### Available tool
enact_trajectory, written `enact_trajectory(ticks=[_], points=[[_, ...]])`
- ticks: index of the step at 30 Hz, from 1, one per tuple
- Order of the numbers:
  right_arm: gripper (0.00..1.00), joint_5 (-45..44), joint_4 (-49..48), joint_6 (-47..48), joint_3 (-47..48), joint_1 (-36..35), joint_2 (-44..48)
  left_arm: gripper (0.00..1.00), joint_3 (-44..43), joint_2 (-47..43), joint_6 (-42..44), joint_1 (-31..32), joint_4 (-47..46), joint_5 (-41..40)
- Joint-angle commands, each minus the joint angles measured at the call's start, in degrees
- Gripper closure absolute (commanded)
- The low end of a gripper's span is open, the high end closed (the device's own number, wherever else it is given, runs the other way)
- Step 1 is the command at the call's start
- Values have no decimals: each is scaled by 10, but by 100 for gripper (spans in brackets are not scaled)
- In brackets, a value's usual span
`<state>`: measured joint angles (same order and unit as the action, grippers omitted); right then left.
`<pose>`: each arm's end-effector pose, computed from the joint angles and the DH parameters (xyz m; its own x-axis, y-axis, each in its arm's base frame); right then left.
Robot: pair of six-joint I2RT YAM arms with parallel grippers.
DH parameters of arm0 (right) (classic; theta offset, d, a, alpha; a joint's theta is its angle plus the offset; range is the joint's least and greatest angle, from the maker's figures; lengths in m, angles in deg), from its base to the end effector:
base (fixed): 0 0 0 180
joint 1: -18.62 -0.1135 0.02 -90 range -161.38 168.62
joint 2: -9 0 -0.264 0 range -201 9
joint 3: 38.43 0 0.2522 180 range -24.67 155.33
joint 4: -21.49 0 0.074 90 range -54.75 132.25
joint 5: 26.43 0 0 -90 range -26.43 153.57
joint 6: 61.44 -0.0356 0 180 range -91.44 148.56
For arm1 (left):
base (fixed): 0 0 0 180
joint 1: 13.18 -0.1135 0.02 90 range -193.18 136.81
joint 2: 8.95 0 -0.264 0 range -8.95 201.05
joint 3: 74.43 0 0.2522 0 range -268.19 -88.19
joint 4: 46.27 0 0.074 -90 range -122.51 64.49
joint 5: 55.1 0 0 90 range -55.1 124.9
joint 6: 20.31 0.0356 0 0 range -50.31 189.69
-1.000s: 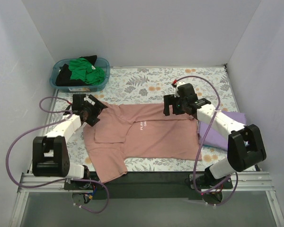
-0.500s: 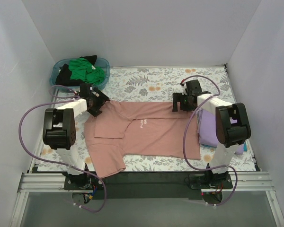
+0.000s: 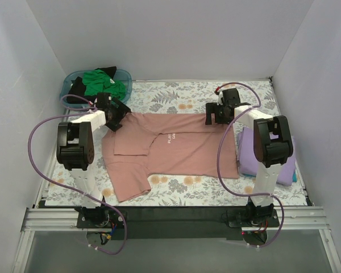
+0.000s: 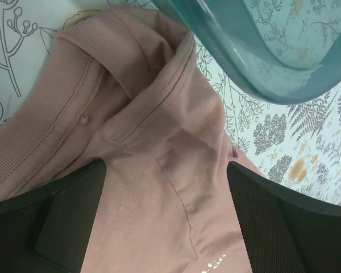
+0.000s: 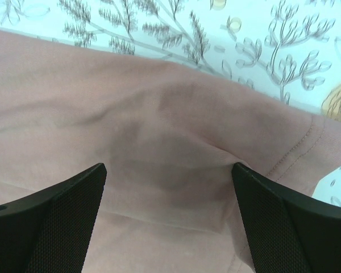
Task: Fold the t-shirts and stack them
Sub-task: Fold the tshirt
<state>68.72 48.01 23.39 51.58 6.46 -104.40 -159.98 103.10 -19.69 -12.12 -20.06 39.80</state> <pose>0.4166 0.0930 0.1719 -0.7688 -0.0739 -0.6352 -0.1978 0.9721 0.1264 0.4110 -0.0106 0.1586 -0.0788 -0.9950 0.0614 -0.7946 0.0255 -0.6065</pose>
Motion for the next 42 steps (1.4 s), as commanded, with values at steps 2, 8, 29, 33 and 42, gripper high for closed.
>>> enact_trajectory(ticks=[2, 8, 29, 33, 42], points=[[2, 19, -41, 23, 35, 10, -24, 12, -12, 26, 10, -8, 54, -42], [2, 58, -42, 23, 22, 10, 45, 12, -18, -23, 12, -8, 65, -21], [2, 126, -95, -157, -460, -15, 577, 11, 389, -539, -69, 68, 249, 2], [2, 123, -77, -156, -474, -15, 626, 11, 376, -563, -84, 151, 311, -22], [2, 94, -45, -144, -506, -16, 657, 11, 383, -512, -195, 284, 430, -60]])
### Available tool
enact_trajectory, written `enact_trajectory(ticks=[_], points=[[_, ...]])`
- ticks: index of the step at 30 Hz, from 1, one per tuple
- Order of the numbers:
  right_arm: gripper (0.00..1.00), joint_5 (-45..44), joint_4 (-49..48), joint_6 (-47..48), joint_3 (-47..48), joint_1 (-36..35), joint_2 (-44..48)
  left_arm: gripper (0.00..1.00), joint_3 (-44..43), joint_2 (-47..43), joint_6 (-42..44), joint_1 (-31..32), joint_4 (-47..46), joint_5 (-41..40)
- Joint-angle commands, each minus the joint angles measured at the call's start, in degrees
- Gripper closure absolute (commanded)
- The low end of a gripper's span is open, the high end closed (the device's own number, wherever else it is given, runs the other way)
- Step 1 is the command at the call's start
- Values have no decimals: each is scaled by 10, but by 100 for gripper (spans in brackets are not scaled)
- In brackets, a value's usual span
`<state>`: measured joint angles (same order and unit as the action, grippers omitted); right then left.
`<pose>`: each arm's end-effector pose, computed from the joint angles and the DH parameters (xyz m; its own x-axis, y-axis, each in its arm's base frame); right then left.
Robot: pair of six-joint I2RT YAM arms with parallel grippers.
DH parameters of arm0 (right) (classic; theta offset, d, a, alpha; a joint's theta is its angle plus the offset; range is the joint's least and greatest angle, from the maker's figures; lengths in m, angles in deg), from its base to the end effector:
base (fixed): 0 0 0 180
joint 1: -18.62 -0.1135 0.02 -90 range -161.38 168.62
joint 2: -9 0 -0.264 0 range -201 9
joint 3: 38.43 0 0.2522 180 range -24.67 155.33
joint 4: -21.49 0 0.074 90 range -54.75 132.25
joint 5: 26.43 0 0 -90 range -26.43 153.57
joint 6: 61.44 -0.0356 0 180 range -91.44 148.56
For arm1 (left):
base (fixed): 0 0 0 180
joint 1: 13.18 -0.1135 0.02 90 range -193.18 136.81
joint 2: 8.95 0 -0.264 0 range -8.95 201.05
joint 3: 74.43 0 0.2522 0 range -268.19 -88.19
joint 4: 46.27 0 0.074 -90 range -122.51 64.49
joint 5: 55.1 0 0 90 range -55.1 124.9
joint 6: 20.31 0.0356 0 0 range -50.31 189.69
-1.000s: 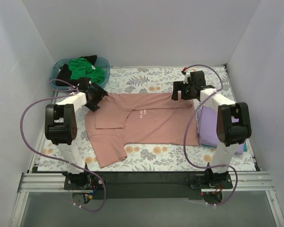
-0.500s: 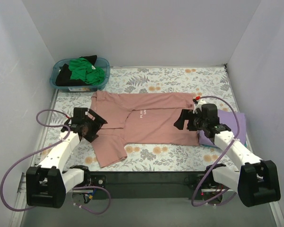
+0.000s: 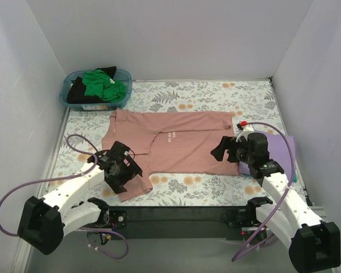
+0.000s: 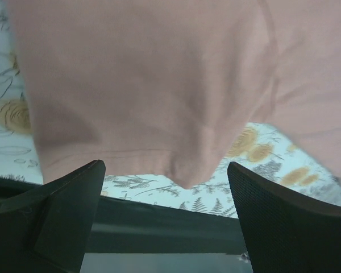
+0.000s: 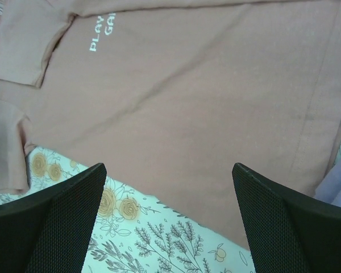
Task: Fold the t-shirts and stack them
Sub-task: Fold the tshirt
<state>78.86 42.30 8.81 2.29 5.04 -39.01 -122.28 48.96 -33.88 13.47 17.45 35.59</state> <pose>0.1816 0.0535 0.2267 -0.5839 0.1943 -0.7883 -0.2713 0.8684 0.4150 0.1416 -0.0716 0.1879 -0.2375 -0.9683 0.0768 -0.9402 0.2093 -0.2688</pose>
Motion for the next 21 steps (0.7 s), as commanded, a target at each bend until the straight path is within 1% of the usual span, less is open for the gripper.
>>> enact_trajectory(ticks=[1, 5, 6, 8, 10, 12, 13, 14, 16, 18, 19, 21], points=[[2, -9, 11, 2, -15, -2, 0, 11, 3, 38, -79, 43, 76, -27], [2, -6, 10, 7, -23, -2, -1, 11, -11, 51, -162, 132, 109, -50], [2, -12, 10, 9, -21, -1, -1, 12, -11, 52, -174, 139, 111, -60], [2, -16, 10, 12, -21, -2, -3, 13, -1, 56, -200, 141, 110, -78], [2, -11, 10, 14, -23, -2, -7, 16, 12, 65, -217, 141, 93, -91], [2, -10, 9, 16, -25, -1, -11, 24, 21, 70, -251, 141, 84, -108], [2, -10, 9, 16, -27, -2, -16, 27, 30, 70, -275, 141, 64, -123], [2, -11, 9, 16, -28, -2, -16, 27, 33, 68, -281, 141, 64, -129], [2, -10, 9, 17, -27, -1, -18, 31, 44, 65, -281, 141, 24, -133], [2, -10, 9, 18, -26, -2, -19, 34, 55, 70, -287, 141, 8, -131], [1, -10, 10, 17, -27, -2, -19, 39, 57, 74, -291, 141, 7, -133], [2, -11, 10, 16, -29, -2, -19, 43, 58, 85, -301, 141, 13, -140]])
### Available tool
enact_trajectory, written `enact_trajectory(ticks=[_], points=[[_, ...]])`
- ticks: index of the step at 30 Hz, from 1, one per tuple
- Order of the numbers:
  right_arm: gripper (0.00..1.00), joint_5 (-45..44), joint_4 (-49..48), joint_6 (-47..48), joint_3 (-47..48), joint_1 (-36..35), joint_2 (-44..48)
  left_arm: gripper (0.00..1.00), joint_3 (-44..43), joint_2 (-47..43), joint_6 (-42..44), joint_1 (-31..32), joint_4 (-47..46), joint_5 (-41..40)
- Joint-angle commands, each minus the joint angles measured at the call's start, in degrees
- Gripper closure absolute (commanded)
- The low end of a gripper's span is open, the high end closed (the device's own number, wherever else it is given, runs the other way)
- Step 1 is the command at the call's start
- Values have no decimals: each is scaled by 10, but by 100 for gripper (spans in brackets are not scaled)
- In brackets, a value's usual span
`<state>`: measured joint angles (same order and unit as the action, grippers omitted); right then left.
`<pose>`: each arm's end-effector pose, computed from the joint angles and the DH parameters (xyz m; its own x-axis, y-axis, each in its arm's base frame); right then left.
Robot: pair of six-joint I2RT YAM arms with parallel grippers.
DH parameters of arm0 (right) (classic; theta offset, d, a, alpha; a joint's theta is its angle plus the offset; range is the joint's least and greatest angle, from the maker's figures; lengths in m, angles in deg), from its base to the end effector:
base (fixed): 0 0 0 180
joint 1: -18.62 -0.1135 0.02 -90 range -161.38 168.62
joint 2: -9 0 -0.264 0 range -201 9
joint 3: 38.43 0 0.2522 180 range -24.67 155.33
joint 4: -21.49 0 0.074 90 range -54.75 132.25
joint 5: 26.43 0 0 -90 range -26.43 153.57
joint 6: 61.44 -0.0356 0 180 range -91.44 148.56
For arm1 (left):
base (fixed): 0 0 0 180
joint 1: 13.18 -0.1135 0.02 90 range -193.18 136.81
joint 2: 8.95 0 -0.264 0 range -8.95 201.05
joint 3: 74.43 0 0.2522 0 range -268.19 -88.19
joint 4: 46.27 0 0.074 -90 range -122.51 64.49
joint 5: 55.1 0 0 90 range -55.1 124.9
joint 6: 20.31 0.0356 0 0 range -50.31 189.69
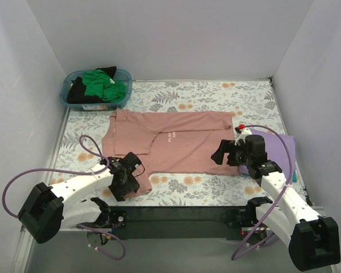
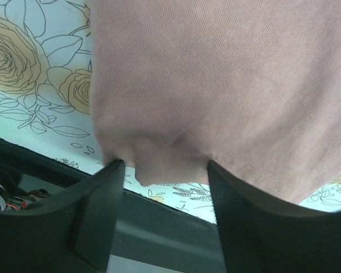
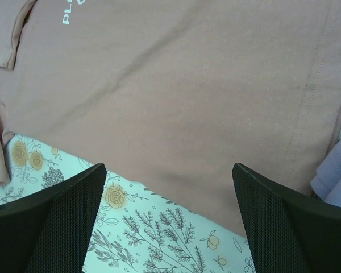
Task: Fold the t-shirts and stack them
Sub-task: Fold the tshirt
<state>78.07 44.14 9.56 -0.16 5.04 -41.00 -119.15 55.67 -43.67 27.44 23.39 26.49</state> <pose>0.1794 0.0525 0.2032 -0.6584 0.1652 -0.7343 -0.2262 0.8871 0.4024 0.1133 -0.0903 0.1570 -0.2895 -0.9481 -0.1312 -0.9518 0.2996 -0.0650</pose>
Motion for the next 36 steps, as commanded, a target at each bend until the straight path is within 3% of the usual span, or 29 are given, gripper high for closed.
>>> enact_trajectory(ticks=[1, 2, 8, 9, 11, 15, 19, 28, 36], points=[[2, -4, -8, 7, -5, -1, 4, 48, 27, 22, -208, 2, -38, -52], [2, -7, -7, 5, -6, -2, 7, 57, 26, 24, -208, 2, -36, -51], [2, -46, 61, -11, 1, -2, 30, 78, 27, -5, -223, 2, -9, -62], [2, -63, 77, -14, -1, -3, 32, 89, 28, -18, -223, 2, -8, -64], [2, -86, 129, -23, -6, -7, 40, 100, 32, -32, -227, 2, -7, -71], [2, -88, 155, -64, -30, -46, 68, 100, 25, -57, -236, 1, 11, -88], [2, -165, 171, -115, -36, -102, 72, 100, 13, -84, -238, 1, 33, -115], [2, -271, 148, -203, -75, -103, 105, 100, 8, -110, -199, 1, -9, -93], [7, -283, 94, -224, -104, -103, 64, 100, -3, -108, -186, 1, -15, -101]])
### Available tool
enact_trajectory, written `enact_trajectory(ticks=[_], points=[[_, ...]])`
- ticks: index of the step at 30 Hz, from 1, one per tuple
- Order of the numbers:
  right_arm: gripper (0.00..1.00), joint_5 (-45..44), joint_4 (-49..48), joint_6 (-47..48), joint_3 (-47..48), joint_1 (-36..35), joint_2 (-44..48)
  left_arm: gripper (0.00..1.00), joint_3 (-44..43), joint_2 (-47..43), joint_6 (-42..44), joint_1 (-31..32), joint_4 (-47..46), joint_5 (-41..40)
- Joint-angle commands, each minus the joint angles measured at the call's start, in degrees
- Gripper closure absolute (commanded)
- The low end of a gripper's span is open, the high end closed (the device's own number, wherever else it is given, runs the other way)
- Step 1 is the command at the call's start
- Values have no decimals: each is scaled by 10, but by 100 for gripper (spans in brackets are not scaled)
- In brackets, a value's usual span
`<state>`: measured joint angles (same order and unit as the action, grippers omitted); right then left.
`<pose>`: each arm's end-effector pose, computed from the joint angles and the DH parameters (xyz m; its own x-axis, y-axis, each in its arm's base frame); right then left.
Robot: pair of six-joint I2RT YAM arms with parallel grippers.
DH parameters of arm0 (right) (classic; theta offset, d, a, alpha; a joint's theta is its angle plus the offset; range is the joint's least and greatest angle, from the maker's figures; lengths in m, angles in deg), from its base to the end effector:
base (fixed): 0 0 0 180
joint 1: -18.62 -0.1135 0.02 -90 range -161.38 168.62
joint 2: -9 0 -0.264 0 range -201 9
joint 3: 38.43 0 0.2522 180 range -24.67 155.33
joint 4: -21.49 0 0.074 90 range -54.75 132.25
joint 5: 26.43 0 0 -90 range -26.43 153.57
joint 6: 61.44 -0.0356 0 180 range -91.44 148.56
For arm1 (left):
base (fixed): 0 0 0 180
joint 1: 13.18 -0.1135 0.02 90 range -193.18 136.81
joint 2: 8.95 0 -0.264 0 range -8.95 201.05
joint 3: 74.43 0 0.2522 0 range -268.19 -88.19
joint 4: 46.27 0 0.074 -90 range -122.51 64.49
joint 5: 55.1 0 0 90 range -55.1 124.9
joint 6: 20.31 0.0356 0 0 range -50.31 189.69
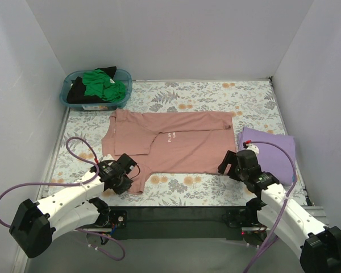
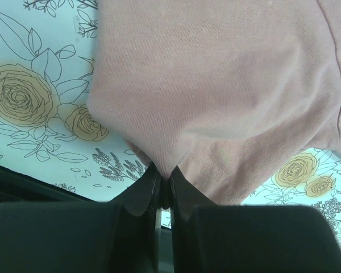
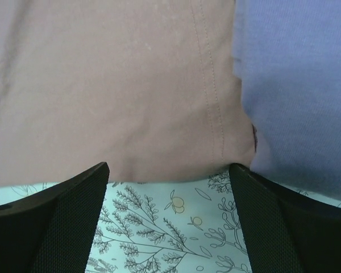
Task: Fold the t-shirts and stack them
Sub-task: Fold the tshirt
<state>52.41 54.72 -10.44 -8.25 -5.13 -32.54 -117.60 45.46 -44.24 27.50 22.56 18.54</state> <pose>0.1375 0.0530 0.1624 -0.6686 0.3803 -0.6390 0.1954 0.9190 0.3426 0.1069 -0.0787 0.1725 -0.2350 -0.9545 -0.1837 -0.9215 0.2789 -0.2702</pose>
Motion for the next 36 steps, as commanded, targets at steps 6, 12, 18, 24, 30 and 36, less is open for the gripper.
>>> enact_trajectory(ticks=[6, 12, 18, 24, 30, 36], points=[[44, -16, -34, -23, -25, -2, -16, 100, -22, -7, -180, 0, -2, -25], [83, -18, -33, -22, -32, -2, 12, 100, -33, -10, -177, 0, -7, -29], [99, -39, -31, -3, -4, -2, -20, 100, -58, -2, -164, 0, -21, -47], [99, -55, -29, 13, 14, -2, -46, 100, -83, 4, -154, 0, -27, -61], [99, -81, -30, 22, 28, -1, -51, 100, -95, 6, -147, 0, -32, -73], [99, -83, -50, 43, 49, -1, -65, 100, -114, 14, -138, 0, -43, -95]])
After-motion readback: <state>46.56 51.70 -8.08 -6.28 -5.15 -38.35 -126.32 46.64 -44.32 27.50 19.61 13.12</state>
